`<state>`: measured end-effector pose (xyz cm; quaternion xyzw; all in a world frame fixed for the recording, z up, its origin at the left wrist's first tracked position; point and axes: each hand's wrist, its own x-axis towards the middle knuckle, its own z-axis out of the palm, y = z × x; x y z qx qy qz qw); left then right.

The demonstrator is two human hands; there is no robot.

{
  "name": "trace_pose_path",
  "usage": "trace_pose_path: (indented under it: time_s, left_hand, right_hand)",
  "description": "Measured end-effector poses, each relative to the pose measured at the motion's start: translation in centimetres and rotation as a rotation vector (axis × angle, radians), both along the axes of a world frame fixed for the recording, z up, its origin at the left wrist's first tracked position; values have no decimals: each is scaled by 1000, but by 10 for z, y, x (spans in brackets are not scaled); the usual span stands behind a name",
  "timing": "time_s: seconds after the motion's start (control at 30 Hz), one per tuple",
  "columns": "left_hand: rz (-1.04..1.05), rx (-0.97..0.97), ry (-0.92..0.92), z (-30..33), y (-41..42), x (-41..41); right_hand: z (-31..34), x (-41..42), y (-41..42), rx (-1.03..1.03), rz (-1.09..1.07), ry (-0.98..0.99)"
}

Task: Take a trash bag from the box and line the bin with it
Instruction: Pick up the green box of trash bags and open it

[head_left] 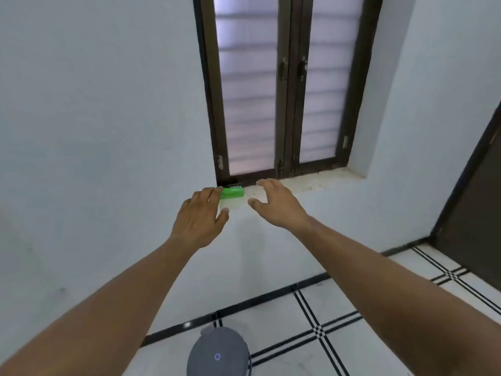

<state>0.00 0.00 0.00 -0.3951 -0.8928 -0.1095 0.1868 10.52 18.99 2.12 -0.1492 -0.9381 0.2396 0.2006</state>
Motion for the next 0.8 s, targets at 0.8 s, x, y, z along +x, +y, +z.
trace_pose_path:
  time_s: [0.8]
  left_hand:
    - [312, -400, -480, -153, 313, -380]
  right_hand:
    - [-168, -391, 258, -191, 166, -432]
